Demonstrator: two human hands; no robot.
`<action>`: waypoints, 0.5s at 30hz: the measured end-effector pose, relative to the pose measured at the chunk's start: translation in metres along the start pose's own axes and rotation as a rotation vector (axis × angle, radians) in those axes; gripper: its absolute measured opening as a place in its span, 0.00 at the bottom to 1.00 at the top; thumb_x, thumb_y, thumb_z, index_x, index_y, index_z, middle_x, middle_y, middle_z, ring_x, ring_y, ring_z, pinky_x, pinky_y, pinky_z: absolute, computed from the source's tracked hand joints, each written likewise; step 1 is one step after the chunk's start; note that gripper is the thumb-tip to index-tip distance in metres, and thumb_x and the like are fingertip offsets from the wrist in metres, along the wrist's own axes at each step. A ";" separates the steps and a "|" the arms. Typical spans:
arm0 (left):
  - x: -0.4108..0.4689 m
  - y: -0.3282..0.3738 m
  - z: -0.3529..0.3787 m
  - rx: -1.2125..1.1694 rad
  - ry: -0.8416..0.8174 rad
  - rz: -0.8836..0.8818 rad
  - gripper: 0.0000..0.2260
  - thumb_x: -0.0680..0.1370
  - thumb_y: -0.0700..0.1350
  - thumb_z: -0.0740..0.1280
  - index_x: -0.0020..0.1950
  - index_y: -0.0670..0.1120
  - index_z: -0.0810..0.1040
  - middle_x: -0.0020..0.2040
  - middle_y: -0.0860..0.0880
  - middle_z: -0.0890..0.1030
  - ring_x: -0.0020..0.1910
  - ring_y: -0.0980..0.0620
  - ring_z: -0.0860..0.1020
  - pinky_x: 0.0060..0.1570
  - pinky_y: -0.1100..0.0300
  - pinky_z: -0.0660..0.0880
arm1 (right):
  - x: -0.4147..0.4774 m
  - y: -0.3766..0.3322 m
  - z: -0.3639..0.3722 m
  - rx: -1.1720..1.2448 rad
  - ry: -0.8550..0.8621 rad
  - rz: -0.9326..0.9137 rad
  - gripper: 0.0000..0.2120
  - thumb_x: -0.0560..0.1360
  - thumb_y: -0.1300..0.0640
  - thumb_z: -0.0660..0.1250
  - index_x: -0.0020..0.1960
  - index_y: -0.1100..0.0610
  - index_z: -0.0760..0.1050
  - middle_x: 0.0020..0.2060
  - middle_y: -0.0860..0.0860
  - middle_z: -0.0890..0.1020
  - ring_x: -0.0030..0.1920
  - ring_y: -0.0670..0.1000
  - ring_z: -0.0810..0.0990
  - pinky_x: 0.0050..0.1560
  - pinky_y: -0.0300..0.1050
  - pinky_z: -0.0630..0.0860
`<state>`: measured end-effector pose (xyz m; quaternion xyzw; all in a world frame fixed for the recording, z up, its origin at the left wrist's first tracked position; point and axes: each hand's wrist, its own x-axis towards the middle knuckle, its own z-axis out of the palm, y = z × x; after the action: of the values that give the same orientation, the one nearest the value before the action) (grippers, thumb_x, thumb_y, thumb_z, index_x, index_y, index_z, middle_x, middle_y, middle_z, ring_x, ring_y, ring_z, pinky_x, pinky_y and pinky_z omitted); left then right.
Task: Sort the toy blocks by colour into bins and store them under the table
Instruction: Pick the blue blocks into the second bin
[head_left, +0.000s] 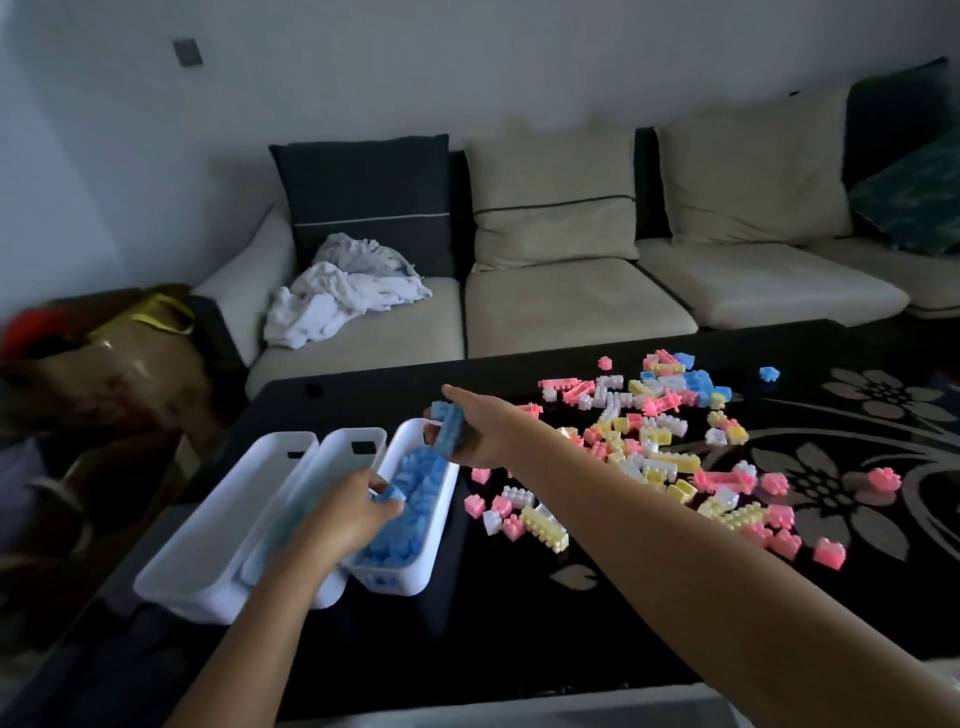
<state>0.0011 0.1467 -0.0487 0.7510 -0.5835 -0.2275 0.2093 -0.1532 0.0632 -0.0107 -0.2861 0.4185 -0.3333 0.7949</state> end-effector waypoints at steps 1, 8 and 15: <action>-0.002 -0.004 0.000 0.009 -0.006 0.003 0.08 0.75 0.48 0.68 0.50 0.46 0.75 0.44 0.46 0.80 0.43 0.48 0.79 0.44 0.56 0.75 | 0.002 0.000 0.005 -0.007 0.003 -0.007 0.14 0.80 0.49 0.60 0.47 0.61 0.73 0.39 0.56 0.74 0.37 0.51 0.75 0.50 0.43 0.76; -0.008 0.001 -0.001 0.036 0.084 0.029 0.04 0.76 0.49 0.67 0.45 0.49 0.75 0.46 0.50 0.80 0.45 0.51 0.78 0.45 0.60 0.72 | 0.000 0.001 0.017 -0.506 0.024 -0.041 0.26 0.80 0.42 0.54 0.65 0.60 0.72 0.65 0.60 0.72 0.68 0.61 0.68 0.68 0.58 0.62; -0.007 0.040 -0.004 -0.037 0.246 0.136 0.04 0.77 0.47 0.65 0.43 0.48 0.76 0.42 0.51 0.78 0.36 0.51 0.77 0.34 0.60 0.74 | -0.021 -0.028 -0.014 -0.605 0.064 -0.209 0.17 0.79 0.51 0.61 0.62 0.61 0.74 0.60 0.58 0.76 0.61 0.58 0.76 0.65 0.54 0.70</action>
<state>-0.0289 0.1446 -0.0214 0.7280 -0.5985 -0.1299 0.3081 -0.1824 0.0596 0.0135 -0.5404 0.4917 -0.2823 0.6216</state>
